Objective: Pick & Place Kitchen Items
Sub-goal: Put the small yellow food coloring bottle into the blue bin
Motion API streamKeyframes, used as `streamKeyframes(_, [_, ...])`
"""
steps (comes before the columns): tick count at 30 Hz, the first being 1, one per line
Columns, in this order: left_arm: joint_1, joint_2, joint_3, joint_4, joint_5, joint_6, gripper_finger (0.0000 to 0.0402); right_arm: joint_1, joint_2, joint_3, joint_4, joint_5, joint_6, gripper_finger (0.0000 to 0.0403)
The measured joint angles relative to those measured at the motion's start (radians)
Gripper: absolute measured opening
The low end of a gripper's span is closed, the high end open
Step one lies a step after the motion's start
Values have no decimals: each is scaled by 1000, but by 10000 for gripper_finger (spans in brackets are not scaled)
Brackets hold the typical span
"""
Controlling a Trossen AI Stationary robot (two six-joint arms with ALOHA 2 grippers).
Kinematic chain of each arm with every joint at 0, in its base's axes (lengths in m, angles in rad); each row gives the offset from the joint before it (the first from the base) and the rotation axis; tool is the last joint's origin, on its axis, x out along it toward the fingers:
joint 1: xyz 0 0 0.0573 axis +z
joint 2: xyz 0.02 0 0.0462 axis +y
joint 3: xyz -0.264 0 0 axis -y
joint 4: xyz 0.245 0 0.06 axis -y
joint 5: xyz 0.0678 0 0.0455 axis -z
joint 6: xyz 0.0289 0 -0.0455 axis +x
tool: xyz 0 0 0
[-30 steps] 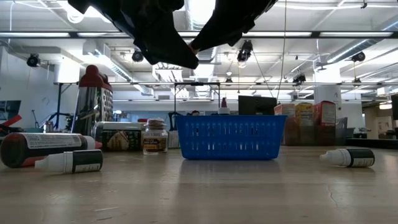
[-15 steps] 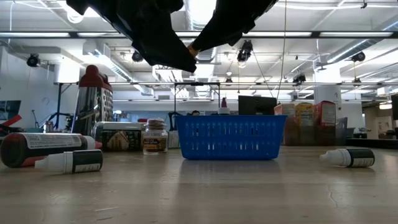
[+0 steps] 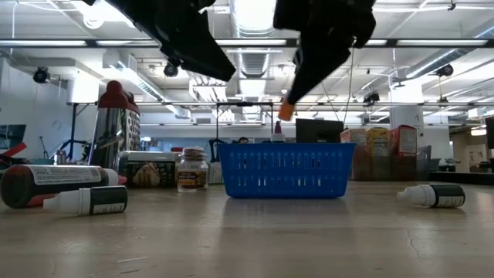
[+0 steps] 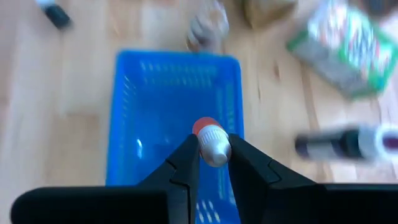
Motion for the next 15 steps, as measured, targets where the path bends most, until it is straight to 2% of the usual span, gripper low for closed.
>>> streamKeyframes(11, [0, -2, -13, 134, -96, 107, 262, -33, 3, -22, -54, -118, 58, 61])
streamKeyframes(15, [0, -9, -40, 257, -90, 178, 262, -51, 4, -56, -53, -125, 76, 61])
